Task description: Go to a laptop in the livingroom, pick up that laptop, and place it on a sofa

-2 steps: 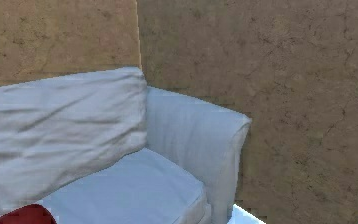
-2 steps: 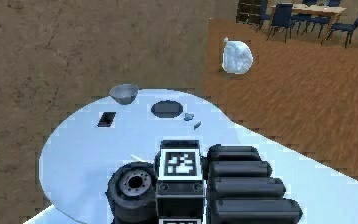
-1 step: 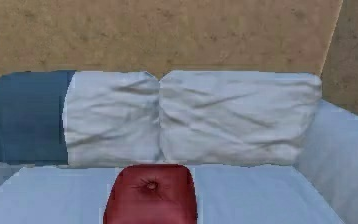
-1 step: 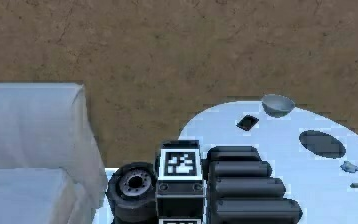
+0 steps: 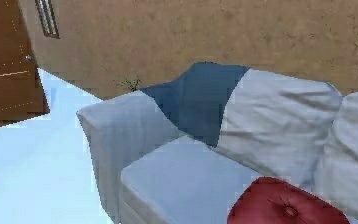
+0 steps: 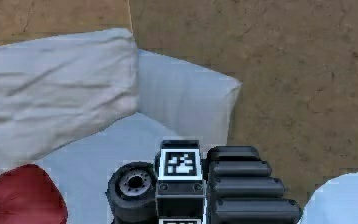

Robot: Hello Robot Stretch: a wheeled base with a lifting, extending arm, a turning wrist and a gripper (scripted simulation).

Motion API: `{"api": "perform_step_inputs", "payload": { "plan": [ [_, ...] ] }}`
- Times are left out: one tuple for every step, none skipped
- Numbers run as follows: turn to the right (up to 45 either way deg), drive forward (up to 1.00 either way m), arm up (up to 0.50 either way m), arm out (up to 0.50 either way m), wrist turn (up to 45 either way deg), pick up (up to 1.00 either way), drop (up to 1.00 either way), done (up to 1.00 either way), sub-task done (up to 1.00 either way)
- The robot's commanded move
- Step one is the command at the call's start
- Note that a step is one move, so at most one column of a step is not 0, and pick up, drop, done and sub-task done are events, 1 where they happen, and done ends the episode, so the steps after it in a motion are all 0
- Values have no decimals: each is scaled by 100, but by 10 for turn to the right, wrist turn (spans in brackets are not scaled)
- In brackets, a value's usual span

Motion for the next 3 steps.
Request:
{"api": "perform_step_inputs", "payload": {
  "plan": [
    [-450, 0, 0, 0, 0, 0, 0, 0, 0],
    [-150, 0, 0, 0, 0, 0, 0, 0, 0],
    [0, 25, 0, 0, 0, 0, 0, 0, 0]
  ]
}}
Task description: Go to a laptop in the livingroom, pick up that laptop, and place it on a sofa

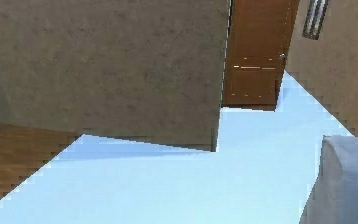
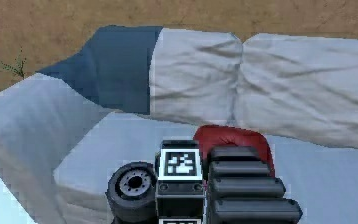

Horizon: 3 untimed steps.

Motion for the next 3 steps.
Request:
{"api": "perform_step_inputs", "payload": {
  "plan": [
    [300, 0, 0, 0, 0, 0, 0, 0, 0],
    [0, 0, 0, 48, 0, 0, 0, 0, 0],
    [0, 0, 0, 0, 450, 0, 0, 0, 0]
  ]
}}
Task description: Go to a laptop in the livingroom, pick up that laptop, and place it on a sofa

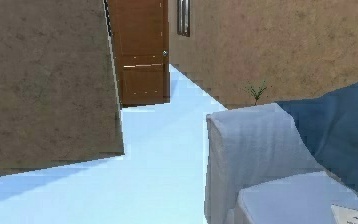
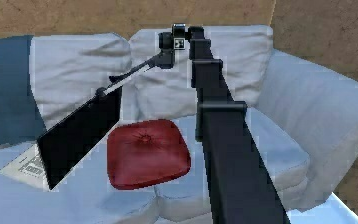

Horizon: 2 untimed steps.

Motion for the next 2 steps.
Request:
{"api": "perform_step_inputs", "payload": {
  "plan": [
    [0, 0, 0, 0, 450, 0, 0, 0, 0],
    [0, 0, 0, 0, 210, 0, 0, 0, 0]
  ]
}}
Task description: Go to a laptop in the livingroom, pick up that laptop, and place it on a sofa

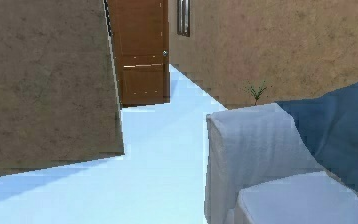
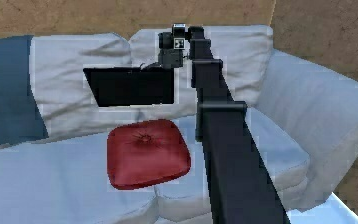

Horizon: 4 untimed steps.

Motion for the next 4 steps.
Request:
{"api": "perform_step_inputs", "payload": {
  "plan": [
    [0, 0, -24, 0, 0, 0, 0, 0, 0],
    [0, 0, -32, 0, 0, 0, 0, 0, 0],
    [0, 0, 0, 0, 0, 0, 100, 0, 0],
    [0, 0, 10, 0, 0, 0, 0, 0, 0]
  ]
}}
